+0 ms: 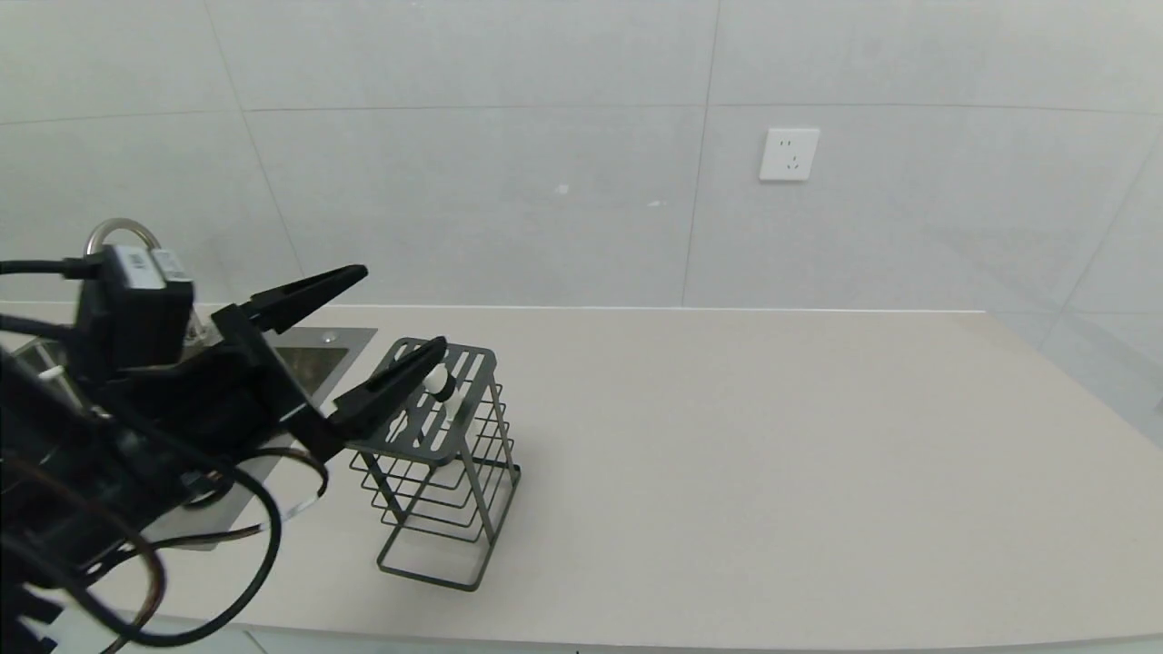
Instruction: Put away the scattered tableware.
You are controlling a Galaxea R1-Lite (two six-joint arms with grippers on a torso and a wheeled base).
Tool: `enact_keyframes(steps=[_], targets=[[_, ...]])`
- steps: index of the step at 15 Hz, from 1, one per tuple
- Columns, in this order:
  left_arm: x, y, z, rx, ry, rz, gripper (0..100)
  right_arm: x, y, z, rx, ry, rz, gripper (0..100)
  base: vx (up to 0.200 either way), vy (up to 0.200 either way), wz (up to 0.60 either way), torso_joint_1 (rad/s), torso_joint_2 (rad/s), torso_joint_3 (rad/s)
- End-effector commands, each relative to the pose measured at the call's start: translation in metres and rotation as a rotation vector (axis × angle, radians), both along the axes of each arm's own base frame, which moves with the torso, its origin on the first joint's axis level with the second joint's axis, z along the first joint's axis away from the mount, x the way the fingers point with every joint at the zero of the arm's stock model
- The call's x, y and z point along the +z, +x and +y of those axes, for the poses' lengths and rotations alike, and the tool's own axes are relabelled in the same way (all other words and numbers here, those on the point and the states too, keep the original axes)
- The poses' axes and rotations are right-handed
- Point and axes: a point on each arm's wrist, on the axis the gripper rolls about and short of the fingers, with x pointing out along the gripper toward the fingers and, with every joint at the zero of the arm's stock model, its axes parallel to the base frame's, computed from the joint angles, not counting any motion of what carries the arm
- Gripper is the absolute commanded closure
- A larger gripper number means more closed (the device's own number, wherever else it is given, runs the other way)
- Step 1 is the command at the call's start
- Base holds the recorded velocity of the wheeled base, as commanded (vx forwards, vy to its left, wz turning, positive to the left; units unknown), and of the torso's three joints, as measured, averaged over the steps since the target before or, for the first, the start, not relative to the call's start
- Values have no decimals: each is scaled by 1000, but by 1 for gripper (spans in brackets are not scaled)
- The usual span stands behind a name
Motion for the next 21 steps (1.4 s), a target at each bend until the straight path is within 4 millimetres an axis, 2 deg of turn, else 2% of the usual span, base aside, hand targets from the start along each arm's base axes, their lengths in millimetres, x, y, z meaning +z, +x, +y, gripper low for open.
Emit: enact_keyframes(steps=[1,2,3,4,5,6,7,9,11,14,15,16,17,18,19,21], targets=[[12,-80,31,15,-91,-123,0,0,0,0,0,0,2,0,0,0,0,0,0,0],[10,-105,43,50,-131,-159,0,0,0,0,2,0,2,0,0,0,0,0,0,0],[9,-109,45,55,-135,-165,0,0,0,0,0,0,2,0,0,0,0,0,0,0],[3,-145,58,94,-177,-212,0,0,0,0,0,0,2,0,0,0,0,0,0,0],[-2,-163,62,103,-189,-220,0,0,0,0,2,0,2,0,0,0,0,0,0,0],[-2,-163,62,103,-189,-220,0,0,0,0,2,0,2,0,0,0,0,0,0,0],[-27,-194,67,142,-170,-153,0,0,0,0,2,-2,2,0,0,0,0,0,0,0],[-54,-218,71,164,-148,-60,0,0,0,0,0,-2,2,0,0,0,0,0,0,0],[-64,-215,70,181,-135,-34,0,0,0,0,0,-2,2,0,0,0,0,0,0,0],[-73,-210,68,330,-129,41,0,0,0,0,0,-2,0,0,0,0,0,0,0,0],[-90,-211,67,376,-114,135,0,0,0,0,0,-2,0,0,0,0,0,0,0,0],[-97,-212,67,387,-102,177,0,0,0,0,0,-2,2,0,0,0,0,0,0,0],[-112,-213,70,484,-96,292,0,0,0,0,0,-2,0,0,0,0,0,0,0,0],[-111,-213,71,533,-107,283,0,0,0,0,0,-2,0,0,0,0,0,0,0,0],[-112,-212,74,656,-91,268,0,0,0,0,0,0,2,0,0,0,0,0,0,0],[-115,-212,75,722,-117,298,0,0,0,0,-1,-2,2,0,0,0,0,0,0,0]])
